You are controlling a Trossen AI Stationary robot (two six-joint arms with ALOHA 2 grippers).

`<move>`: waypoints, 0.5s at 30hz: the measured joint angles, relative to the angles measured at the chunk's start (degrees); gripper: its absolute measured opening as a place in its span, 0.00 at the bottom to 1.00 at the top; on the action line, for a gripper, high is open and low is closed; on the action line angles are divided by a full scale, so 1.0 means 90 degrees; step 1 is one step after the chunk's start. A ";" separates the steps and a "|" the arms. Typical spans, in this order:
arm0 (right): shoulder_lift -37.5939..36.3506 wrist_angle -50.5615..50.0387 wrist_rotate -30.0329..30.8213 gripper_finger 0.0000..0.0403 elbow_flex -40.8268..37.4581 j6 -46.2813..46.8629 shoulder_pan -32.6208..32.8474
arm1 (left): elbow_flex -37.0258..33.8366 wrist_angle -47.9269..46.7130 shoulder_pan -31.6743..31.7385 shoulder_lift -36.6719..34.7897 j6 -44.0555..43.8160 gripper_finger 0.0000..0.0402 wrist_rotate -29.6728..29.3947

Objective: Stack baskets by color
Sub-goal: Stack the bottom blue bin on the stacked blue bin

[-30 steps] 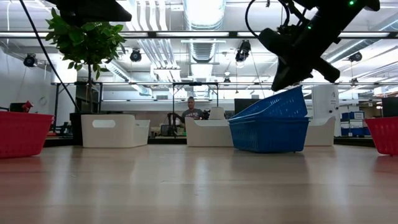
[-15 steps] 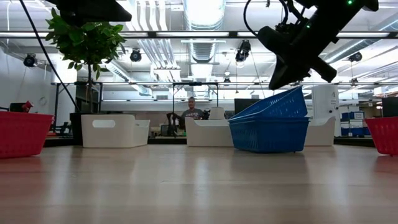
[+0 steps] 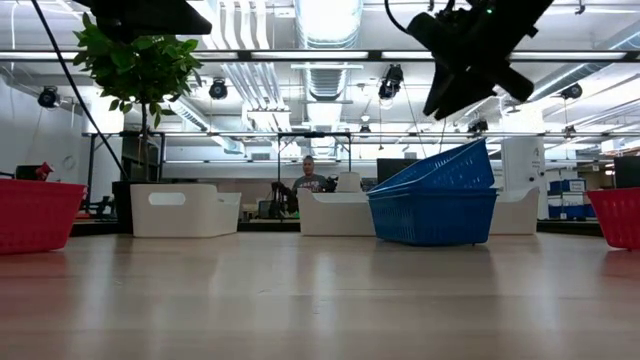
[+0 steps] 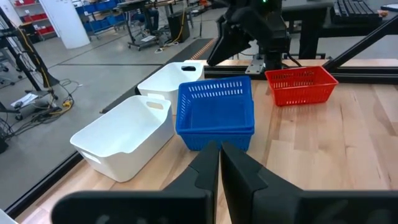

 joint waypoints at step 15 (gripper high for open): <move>0.0503 -0.0341 -0.0289 0.41 -0.0025 0.0377 -0.0002 | 0.0000 -0.0002 0.0000 0.0001 -0.0072 0.00 0.0000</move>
